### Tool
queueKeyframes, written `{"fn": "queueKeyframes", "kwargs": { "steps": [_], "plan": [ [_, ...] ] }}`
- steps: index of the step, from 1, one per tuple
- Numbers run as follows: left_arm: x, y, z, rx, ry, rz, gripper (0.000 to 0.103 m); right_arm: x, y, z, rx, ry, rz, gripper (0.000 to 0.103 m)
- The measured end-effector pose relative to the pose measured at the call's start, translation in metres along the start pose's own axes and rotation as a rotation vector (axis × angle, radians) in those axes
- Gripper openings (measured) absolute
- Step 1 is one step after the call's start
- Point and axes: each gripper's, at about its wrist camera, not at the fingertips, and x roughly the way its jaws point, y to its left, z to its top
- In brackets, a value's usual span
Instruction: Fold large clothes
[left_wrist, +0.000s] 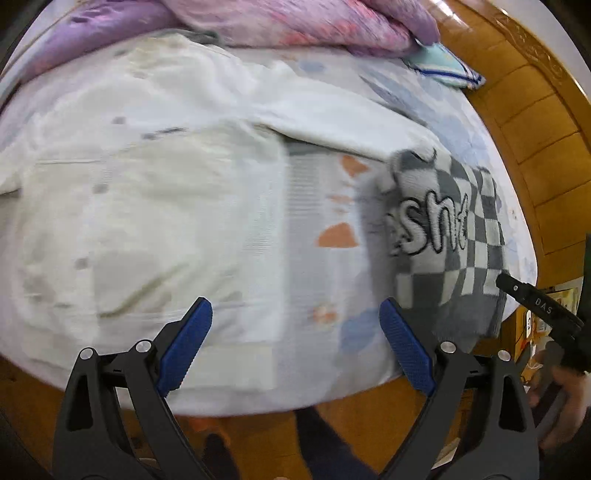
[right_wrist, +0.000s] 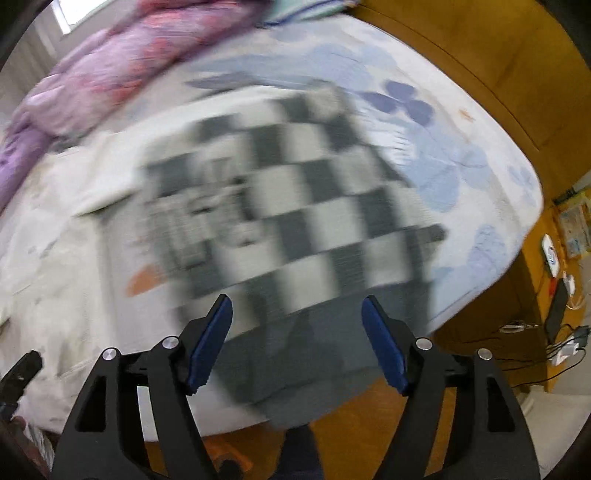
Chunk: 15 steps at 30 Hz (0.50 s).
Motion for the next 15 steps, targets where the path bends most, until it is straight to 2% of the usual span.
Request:
{"fn": "queueKeyframes", "kwargs": {
  "steps": [4,7,12,15],
  "plan": [
    [-0.07,0.053,-0.006,-0.035,-0.062,0.067,0.092,-0.051,0.072,-0.024,-0.061,-0.05,0.091,0.078],
    [-0.123,0.079,-0.007,-0.026,-0.115,0.112,0.092,-0.093,0.119,-0.035,-0.107,-0.076,0.149,0.08],
    [-0.204,0.101,-0.009,0.003,-0.202,0.167,0.096,-0.166,0.175,-0.044,-0.174,-0.145,0.194,0.089],
    [-0.25,0.105,-0.013,0.012,-0.256,0.163,0.097,-0.211,0.201,-0.051,-0.208,-0.191,0.199,0.092]
  ]
}}
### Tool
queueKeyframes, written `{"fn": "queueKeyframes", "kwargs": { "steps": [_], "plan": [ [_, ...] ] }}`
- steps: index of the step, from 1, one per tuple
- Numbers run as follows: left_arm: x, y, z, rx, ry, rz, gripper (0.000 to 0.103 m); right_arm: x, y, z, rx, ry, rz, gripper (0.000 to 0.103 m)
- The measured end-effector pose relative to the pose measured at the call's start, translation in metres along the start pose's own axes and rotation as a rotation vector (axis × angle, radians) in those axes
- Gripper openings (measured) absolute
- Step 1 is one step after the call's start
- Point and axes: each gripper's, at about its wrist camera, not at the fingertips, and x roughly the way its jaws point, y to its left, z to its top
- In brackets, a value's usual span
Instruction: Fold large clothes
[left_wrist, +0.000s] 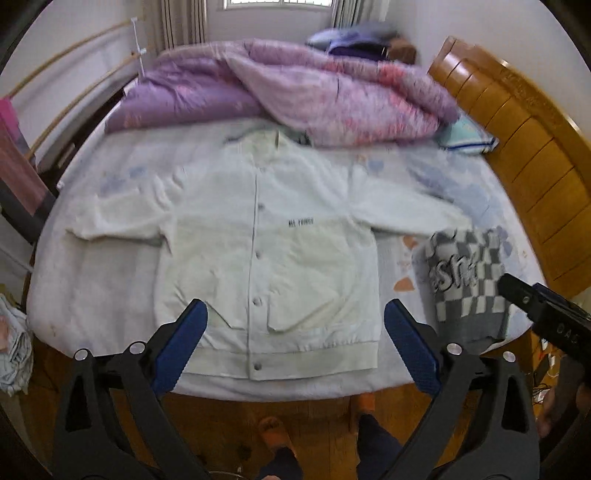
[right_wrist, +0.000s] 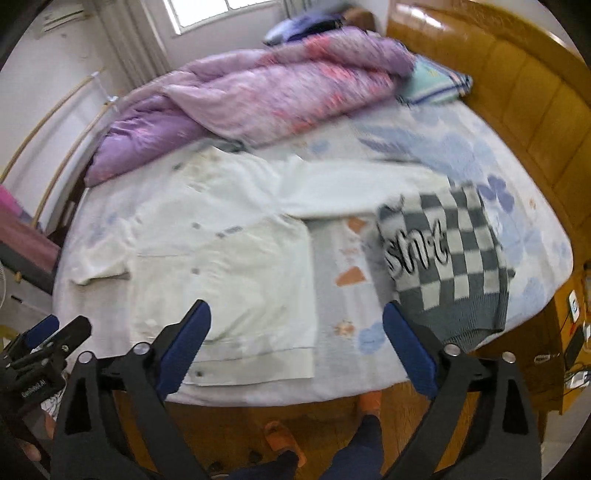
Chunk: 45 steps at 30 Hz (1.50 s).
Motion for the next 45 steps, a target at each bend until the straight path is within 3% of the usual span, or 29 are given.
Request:
{"fn": "queueKeyframes", "kwargs": {
  "steps": [9,15,23,31,45],
  "plan": [
    [-0.095,0.014,0.019,0.023,-0.117,-0.004,0.098,-0.089,0.053,0.01,-0.051,-0.118,-0.027,0.095],
    [-0.138,0.014,0.032,0.023,-0.165,-0.042,0.098,-0.125,0.062,0.009,-0.067,-0.172,-0.049,0.095],
    [-0.183,0.007,0.04,0.062,-0.242,-0.03,0.098,-0.167,0.06,0.008,-0.03,-0.245,-0.065,0.095],
    [-0.222,0.003,0.036,0.102,-0.334,0.02,0.098,-0.202,0.072,0.003,-0.039,-0.322,-0.062,0.095],
    [-0.242,0.01,0.034,0.081,-0.377,0.013,0.098,-0.222,0.093,-0.001,-0.102,-0.374,-0.047,0.095]
  ]
}}
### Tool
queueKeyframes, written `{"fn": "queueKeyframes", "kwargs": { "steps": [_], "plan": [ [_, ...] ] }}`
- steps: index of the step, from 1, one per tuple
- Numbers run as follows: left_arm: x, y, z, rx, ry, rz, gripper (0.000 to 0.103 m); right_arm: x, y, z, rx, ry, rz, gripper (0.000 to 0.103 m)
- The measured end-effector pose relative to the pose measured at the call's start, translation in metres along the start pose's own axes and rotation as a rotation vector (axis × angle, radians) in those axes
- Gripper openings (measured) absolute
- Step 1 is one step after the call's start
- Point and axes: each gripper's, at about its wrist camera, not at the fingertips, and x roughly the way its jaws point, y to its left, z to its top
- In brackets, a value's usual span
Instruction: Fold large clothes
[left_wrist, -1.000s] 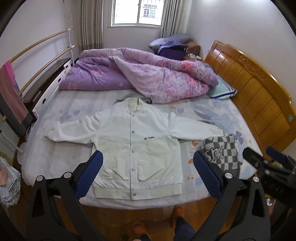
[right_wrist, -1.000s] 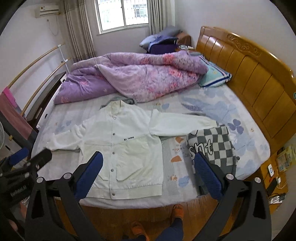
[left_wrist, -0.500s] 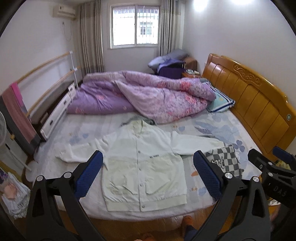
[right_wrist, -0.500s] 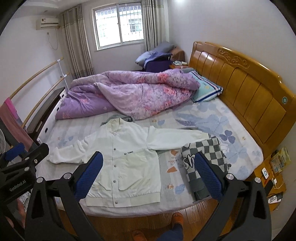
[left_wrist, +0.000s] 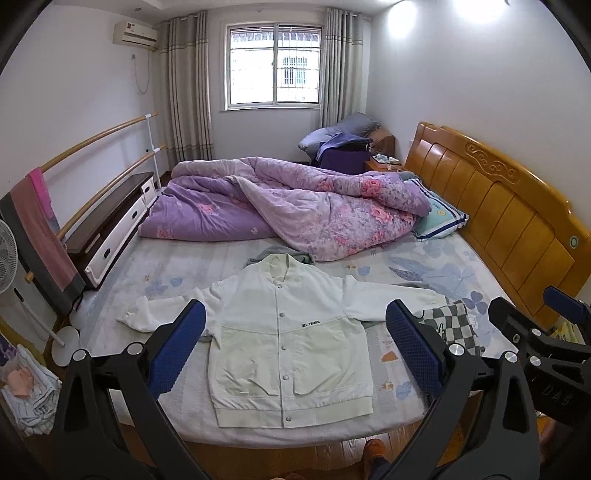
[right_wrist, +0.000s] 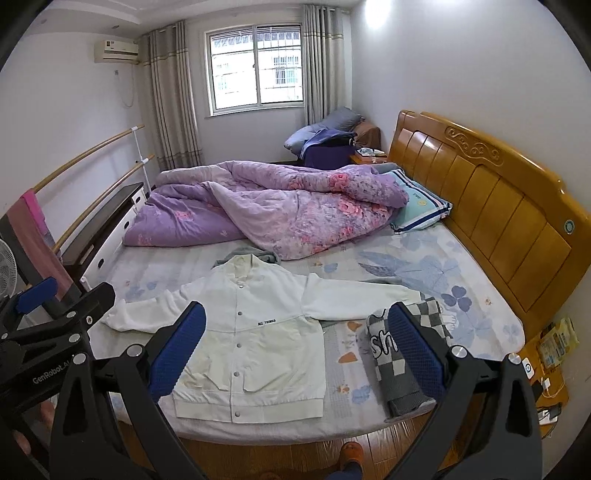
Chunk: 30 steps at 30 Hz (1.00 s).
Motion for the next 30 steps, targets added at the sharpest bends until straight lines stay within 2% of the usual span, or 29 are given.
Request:
{"fn": "queueKeyframes", "kwargs": {
  "steps": [7,30],
  "plan": [
    [-0.002,-0.001,0.001,0.007,-0.005,0.0,0.098,-0.004,0.011,0.0,-0.023,-0.011,0.009,0.095],
    [-0.003,0.012,0.004,-0.025,-0.005,0.071,0.098,0.002,0.032,0.005,-0.055,-0.001,0.05,0.095]
  ]
}}
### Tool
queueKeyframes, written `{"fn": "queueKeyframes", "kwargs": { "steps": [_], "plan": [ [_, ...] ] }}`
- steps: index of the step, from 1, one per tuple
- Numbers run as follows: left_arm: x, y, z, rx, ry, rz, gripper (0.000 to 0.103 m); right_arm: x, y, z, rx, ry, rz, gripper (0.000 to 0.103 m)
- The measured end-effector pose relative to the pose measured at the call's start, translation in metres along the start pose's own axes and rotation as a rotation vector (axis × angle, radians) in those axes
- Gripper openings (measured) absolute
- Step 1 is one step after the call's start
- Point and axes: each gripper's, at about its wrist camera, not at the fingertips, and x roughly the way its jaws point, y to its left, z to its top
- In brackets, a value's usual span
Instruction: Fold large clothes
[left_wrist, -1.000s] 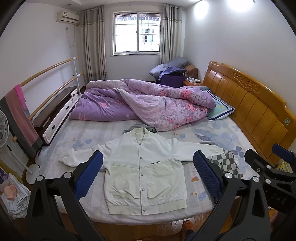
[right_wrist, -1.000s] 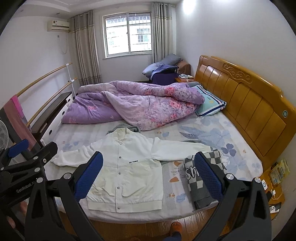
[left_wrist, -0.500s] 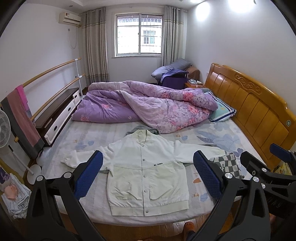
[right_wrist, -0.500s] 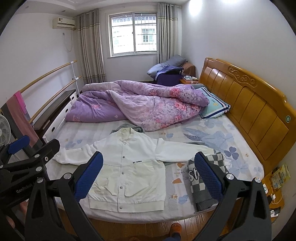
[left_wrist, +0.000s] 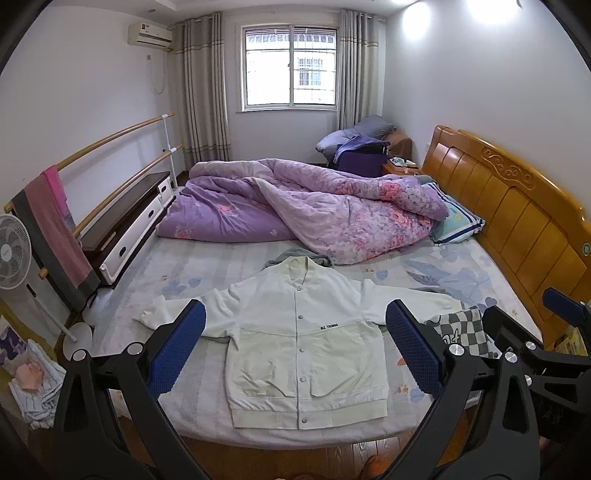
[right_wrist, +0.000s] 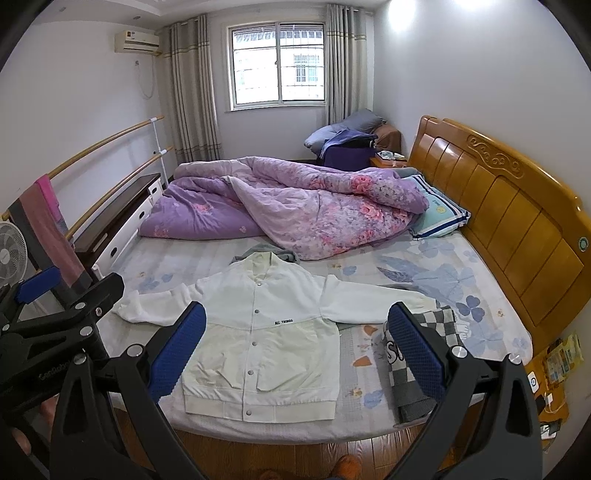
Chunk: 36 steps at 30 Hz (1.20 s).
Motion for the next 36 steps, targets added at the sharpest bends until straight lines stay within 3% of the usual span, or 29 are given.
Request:
{"fn": "queueKeyframes", "kwargs": {
  "steps": [10,36],
  "plan": [
    [-0.003,-0.01,0.003,-0.01,-0.016,0.016,0.098,-0.003,-0.006,0.002,-0.009,-0.017,0.003,0.095],
    [0.003,-0.009,0.01,-0.018,-0.018,-0.031,0.098,-0.003,-0.013,0.005,0.008,-0.029,-0.016,0.095]
  ]
}}
